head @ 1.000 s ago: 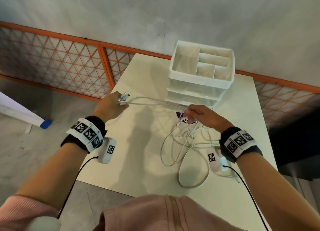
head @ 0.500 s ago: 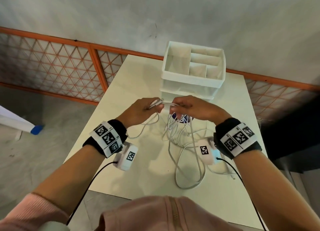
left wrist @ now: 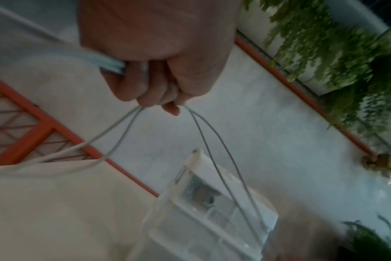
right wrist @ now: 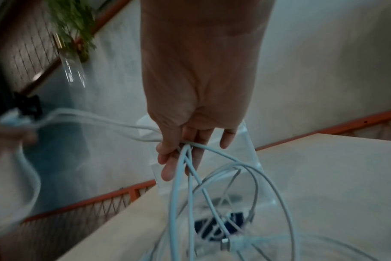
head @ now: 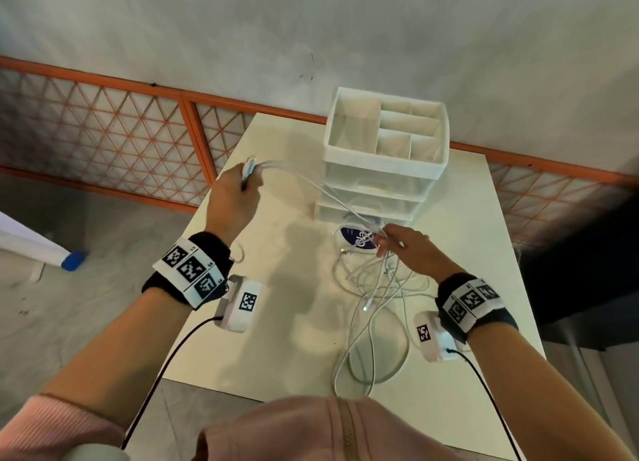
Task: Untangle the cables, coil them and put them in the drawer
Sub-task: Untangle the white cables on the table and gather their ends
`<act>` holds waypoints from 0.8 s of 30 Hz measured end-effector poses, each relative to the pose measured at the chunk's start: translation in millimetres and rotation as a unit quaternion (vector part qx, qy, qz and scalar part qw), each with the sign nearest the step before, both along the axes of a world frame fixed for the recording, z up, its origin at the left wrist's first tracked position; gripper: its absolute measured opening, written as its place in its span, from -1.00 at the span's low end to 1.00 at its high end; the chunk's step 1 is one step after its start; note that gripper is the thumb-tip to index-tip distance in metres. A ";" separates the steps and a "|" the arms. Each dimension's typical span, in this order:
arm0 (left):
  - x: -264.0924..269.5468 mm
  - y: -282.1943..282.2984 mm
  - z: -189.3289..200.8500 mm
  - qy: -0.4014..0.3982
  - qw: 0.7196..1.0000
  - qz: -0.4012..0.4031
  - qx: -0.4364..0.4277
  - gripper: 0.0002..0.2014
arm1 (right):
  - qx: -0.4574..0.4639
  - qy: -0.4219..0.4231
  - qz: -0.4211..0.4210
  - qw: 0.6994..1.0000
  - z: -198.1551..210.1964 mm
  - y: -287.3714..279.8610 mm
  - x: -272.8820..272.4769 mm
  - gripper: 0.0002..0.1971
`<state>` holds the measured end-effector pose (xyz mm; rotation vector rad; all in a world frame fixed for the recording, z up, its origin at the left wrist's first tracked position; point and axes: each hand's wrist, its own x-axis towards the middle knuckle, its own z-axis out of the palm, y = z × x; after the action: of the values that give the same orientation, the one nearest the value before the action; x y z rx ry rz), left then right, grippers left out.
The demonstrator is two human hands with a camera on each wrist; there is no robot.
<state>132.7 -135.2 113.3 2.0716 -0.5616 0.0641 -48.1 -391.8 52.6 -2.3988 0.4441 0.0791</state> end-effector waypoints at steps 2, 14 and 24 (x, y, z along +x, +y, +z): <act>6.2 8.7 -13.8 0.056 0.995 0.061 0.064 -0.74 | 0.040 -0.073 -0.008 0.997 19.7 5.0 3.3 -0.85; -50.3 -40.2 0.1 0.045 0.965 -0.258 -0.021 -0.70 | 0.008 -0.087 0.118 0.989 107.5 43.0 34.2 -0.86; -61.8 -41.9 14.9 0.292 0.886 -0.359 0.021 -0.59 | 0.056 -0.130 0.089 0.986 97.8 41.0 28.9 -0.88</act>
<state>71.0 -177.2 128.2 1.6752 -0.9009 -0.9753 -19.2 -350.8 150.5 -2.2910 0.1006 -0.1265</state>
